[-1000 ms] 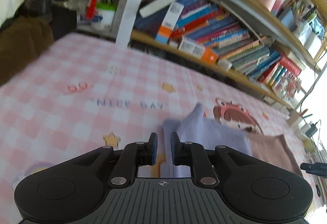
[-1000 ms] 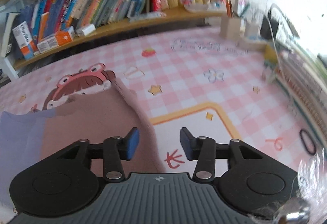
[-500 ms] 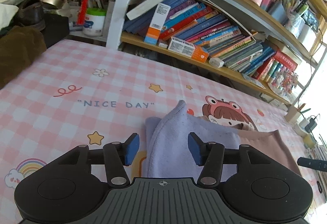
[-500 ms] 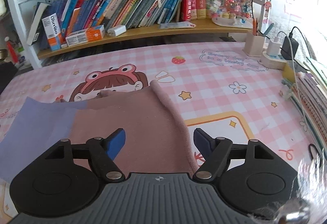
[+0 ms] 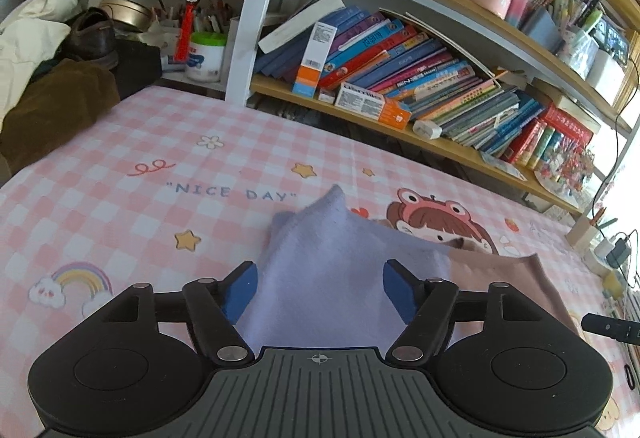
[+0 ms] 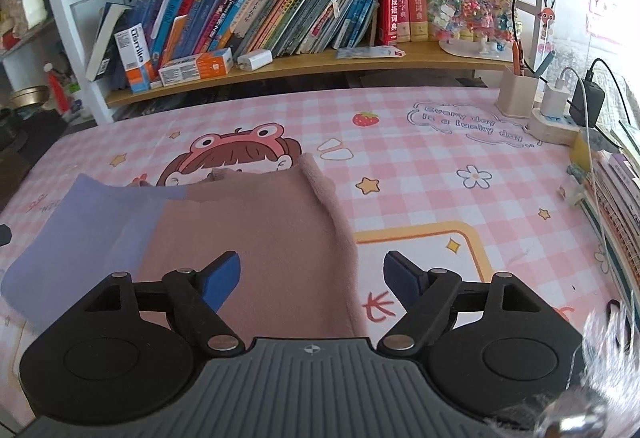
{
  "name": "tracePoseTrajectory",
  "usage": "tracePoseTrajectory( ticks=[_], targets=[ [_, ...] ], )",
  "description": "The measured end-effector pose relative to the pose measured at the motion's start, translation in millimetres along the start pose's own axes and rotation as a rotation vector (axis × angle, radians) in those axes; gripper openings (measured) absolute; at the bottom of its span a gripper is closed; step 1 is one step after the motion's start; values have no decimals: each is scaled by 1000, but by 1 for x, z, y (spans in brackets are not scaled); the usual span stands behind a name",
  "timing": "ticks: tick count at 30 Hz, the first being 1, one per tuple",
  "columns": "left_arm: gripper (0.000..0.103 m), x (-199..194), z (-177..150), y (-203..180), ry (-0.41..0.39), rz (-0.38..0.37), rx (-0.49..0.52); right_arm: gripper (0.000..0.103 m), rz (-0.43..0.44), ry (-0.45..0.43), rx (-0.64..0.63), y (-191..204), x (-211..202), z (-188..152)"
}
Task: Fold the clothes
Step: 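Open both grippers and move them back over the folded sweater strip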
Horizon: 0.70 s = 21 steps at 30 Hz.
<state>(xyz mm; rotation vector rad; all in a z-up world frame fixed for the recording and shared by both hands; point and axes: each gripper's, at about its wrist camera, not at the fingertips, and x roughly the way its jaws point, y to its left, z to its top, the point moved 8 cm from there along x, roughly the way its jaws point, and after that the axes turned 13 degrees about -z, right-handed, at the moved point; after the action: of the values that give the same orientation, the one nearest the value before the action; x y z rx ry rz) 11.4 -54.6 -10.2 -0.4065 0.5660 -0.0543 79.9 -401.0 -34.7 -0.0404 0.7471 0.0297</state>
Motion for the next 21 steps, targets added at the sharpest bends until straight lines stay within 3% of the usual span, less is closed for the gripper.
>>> tracePoseTrajectory(
  ticks=[16,21],
  targets=[
    [76,-28,-83,-56,83,70,-77,78,79,68,-56,-48,-30,-63],
    [83,-36,-97,-58,94,82,-142,78,106,95,-56,-53,-32,-73]
  ],
)
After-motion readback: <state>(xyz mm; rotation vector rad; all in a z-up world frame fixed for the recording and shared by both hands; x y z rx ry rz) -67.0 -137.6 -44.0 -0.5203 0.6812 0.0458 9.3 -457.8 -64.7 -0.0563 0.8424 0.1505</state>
